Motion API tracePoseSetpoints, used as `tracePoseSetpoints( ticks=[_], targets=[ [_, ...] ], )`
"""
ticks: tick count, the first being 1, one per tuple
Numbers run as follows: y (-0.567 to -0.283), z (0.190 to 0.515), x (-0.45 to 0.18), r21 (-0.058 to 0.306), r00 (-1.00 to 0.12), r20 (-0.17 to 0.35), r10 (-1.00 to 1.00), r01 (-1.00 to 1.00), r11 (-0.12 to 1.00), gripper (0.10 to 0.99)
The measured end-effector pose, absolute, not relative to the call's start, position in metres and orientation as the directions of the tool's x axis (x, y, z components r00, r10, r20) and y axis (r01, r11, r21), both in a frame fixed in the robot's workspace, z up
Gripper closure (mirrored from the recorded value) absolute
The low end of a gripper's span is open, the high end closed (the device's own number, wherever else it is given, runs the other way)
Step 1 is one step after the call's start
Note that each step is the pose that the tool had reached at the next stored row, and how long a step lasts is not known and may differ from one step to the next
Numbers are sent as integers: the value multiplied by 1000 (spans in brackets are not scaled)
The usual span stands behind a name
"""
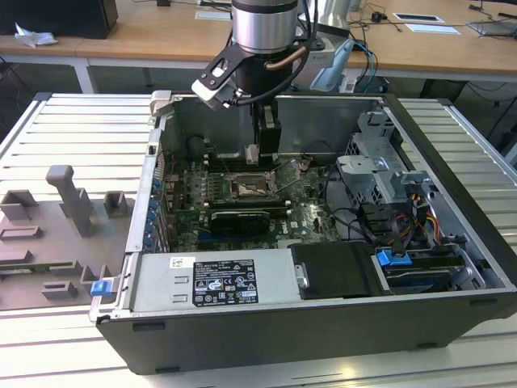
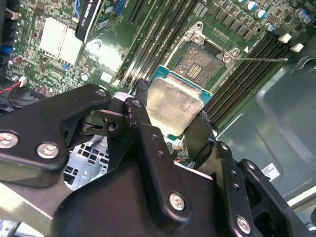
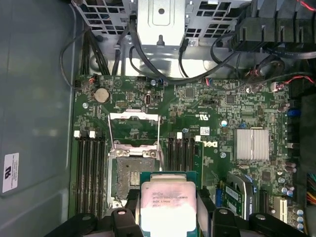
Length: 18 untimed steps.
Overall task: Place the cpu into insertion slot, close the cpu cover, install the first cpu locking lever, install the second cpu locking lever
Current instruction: 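Place the cpu into insertion slot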
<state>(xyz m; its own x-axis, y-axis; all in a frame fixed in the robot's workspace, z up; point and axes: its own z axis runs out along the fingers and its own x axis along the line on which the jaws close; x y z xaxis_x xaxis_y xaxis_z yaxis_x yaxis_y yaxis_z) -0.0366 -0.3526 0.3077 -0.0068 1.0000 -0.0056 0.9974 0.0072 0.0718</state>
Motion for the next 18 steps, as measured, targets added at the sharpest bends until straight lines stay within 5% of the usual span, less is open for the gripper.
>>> tracePoseSetpoints(
  ticks=[18],
  targets=[
    [-353, 294, -37, 72, 16, -6, 1000, 997, -15, 545]
  ],
)
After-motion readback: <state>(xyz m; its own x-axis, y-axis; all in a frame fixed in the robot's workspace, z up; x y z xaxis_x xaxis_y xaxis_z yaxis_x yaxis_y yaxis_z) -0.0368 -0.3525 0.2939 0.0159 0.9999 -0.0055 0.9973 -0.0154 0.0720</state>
